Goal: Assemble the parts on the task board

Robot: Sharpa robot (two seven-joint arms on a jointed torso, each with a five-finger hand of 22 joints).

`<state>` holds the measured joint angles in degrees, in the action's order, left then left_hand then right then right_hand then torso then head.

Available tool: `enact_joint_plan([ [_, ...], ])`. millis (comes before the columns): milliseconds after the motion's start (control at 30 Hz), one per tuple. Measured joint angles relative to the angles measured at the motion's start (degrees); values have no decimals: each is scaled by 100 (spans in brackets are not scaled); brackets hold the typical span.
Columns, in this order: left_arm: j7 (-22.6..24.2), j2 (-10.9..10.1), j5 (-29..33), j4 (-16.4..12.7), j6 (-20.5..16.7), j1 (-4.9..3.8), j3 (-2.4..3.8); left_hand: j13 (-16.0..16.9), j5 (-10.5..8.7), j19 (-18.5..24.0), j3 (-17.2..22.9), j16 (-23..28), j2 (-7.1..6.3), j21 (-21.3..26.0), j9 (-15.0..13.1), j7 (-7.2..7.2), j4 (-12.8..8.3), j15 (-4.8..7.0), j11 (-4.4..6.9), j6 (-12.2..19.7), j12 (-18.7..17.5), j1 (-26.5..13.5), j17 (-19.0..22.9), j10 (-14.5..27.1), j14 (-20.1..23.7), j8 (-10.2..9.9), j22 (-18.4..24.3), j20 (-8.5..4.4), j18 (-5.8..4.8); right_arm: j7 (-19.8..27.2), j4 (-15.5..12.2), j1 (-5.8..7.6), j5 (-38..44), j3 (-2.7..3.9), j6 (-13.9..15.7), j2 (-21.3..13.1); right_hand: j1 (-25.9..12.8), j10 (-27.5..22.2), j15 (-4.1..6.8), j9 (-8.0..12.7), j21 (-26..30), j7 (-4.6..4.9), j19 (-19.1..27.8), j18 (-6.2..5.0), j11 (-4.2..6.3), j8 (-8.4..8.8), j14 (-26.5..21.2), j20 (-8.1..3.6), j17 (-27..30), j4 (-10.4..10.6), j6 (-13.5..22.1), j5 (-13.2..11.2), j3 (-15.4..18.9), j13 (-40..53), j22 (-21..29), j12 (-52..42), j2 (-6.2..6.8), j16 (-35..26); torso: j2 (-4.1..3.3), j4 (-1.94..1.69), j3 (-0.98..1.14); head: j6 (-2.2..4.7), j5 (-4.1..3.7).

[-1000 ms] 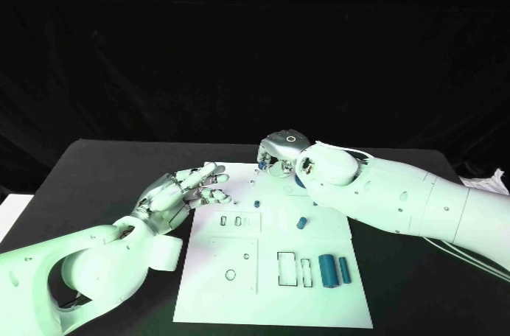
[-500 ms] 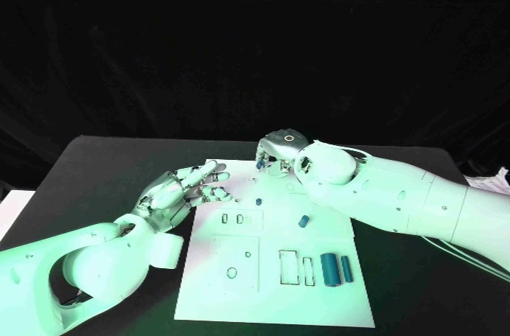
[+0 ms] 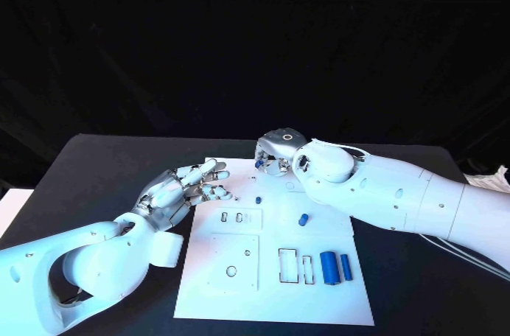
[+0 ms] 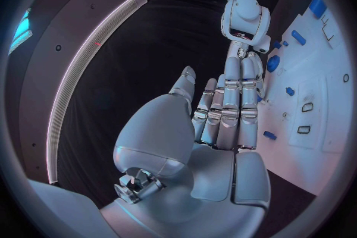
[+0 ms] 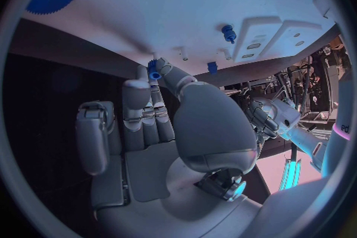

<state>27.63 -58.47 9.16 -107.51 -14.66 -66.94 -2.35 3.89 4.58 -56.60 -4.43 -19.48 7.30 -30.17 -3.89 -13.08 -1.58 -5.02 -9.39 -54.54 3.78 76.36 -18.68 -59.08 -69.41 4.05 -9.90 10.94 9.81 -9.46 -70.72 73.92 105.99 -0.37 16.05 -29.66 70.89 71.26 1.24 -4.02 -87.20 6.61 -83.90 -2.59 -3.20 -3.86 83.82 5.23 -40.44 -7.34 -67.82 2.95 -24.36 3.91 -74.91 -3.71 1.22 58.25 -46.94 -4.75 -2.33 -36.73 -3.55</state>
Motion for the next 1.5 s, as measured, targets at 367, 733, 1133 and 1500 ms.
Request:
enact_joint_plan([
  [367,-2,15,0,3,0,0,0,0,0,0,0,0,0,0,0,0,0,0,0,0,0,0,0,0,0,0,0,0,0,8,56,-5,-2,-5,-68,50,0,-41,0,-1,0,-9,0,0,0,-3,0,0,34,42,10,-20,-9,-6,-4,0,1,0,-3,-2,-4,-26,-13],
  [733,-5,16,0,3,0,-1,1,0,0,0,16,0,0,0,0,0,-16,0,-21,0,0,0,-10,21,0,0,0,0,0,7,117,-2,-4,-5,-134,90,-65,-360,-77,-85,54,12,46,0,-98,-4,-77,26,338,168,100,13,-35,-34,-3,1,107,-224,-8,-2,-2,-46,-11],
  [1133,-12,13,0,6,0,-1,1,0,0,0,16,0,0,0,0,0,-16,0,-21,0,0,0,-9,21,0,0,1,0,0,-47,141,-1,-16,-9,-36,44,57,-1259,-215,29,314,205,462,-1,-297,19,-279,174,1195,398,1346,4,211,-25,175,23,554,-887,-12,4,3,-48,-20],
  [1500,-16,1,1,10,0,-1,1,0,0,0,16,0,0,0,0,0,-16,0,-21,0,0,0,-9,21,0,0,1,0,0,-54,-438,-9,-111,16,190,-613,147,-339,-103,-5,176,221,178,-2,-175,-10,-122,118,764,605,1030,4,75,129,-4,-339,537,-555,-13,22,6,-16,-54],
])
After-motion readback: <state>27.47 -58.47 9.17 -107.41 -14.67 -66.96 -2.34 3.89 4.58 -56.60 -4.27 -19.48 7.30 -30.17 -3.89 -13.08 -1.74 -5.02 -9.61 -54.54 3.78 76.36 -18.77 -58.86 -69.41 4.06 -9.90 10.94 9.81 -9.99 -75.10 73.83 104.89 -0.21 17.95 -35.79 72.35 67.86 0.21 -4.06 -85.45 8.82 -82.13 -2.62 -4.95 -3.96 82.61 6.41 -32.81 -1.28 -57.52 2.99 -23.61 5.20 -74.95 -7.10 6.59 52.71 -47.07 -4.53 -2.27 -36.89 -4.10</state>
